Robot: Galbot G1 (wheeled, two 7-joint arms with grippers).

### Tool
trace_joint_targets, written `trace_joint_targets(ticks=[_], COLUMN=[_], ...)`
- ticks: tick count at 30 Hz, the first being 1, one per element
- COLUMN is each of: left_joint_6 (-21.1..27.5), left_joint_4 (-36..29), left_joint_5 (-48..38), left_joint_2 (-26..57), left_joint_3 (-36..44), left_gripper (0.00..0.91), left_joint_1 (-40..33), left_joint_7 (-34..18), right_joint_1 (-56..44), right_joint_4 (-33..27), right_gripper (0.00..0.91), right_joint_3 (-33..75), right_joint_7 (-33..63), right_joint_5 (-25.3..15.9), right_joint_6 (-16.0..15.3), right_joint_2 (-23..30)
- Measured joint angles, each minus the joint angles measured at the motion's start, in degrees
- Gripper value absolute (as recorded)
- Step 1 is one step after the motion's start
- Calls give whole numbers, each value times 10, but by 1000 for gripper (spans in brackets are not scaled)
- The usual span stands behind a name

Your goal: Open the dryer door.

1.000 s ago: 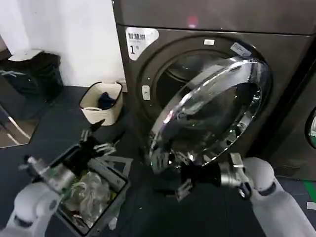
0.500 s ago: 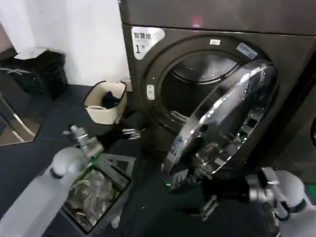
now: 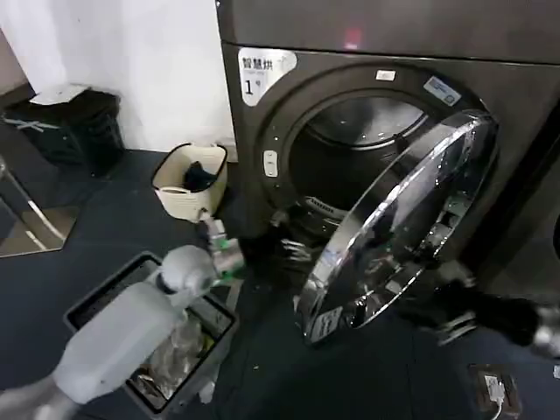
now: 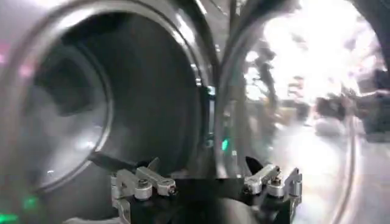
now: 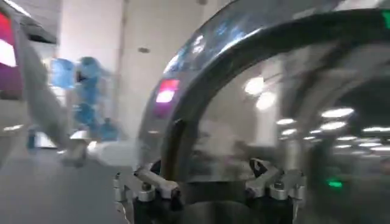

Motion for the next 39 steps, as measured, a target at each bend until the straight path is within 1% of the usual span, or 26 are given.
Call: trace_joint_targets(ticks=[3,7,9,11,14,15,17,19,21,23,26,32,36,39], left_joint_6=[0,1,1,2,2,1,2,-3,-3,-6,-6,-13,-11,-13], left_joint_4=[-6,-23,-35,-46,-58,-58,-58,-57,-53,-44,-33,7,38,64], left_joint_5=[-5,-10,-10,-8,-2,0,0,-5,-11,-14,-14,2,10,14], left_joint_2=[-5,-8,-9,-13,-24,-28,-37,-46,-59,-75,-97,-155,-201,-233], left_joint_3=[21,45,57,70,94,102,119,134,151,167,186,220,242,256], left_gripper=[907,907,907,907,907,907,907,907,907,907,907,907,907,907], left_joint_1=[-10,-13,-17,-21,-31,-35,-42,-52,-64,-78,-97,-121,-132,-140], left_joint_7=[11,14,14,11,-5,-11,-18,-28,-36,-49,-55,-61,-69,-75], right_joint_1=[-13,-39,-51,-61,-70,-73,-79,-84,-88,-94,-104,-121,-130,-136], right_joint_4=[-2,10,19,24,29,30,30,30,29,23,7,-25,-39,-43], right_gripper=[907,907,907,907,907,907,907,907,907,907,907,907,907,907], right_joint_3=[71,158,192,221,258,271,295,319,340,360,390,446,479,499], right_joint_7=[56,166,227,292,381,408,460,501,542,572,604,644,646,646], right_joint_5=[22,20,9,1,-8,-16,-31,-37,-55,-80,-123,-193,-220,-222], right_joint_6=[2,-1,1,-5,-15,-14,-9,-9,-18,-29,-36,-38,-38,-40], right_joint_2=[14,41,55,69,86,90,94,97,98,99,105,106,105,103])
